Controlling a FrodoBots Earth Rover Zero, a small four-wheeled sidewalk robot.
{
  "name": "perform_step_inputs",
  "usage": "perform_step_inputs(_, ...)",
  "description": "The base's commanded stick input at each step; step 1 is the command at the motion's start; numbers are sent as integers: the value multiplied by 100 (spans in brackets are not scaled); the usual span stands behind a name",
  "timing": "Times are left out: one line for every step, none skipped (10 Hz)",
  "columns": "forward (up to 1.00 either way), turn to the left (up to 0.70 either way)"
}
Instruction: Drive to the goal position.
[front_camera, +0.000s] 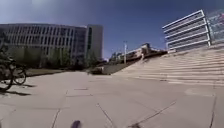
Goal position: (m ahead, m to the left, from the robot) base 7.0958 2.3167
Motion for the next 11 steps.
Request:
perform_step_inputs(100, 0)
perform_step_inputs(100, 0)
perform_step_inputs(100, 0)
perform_step_inputs(100, 0)
perform_step_inputs(100, 0)
perform_step_inputs(100, 0)
perform_step_inputs(100, 0)
perform_step_inputs(100, 3)
perform_step_inputs(100, 16)
perform_step_inputs(100, 28)
perform_step_inputs(100, 40)
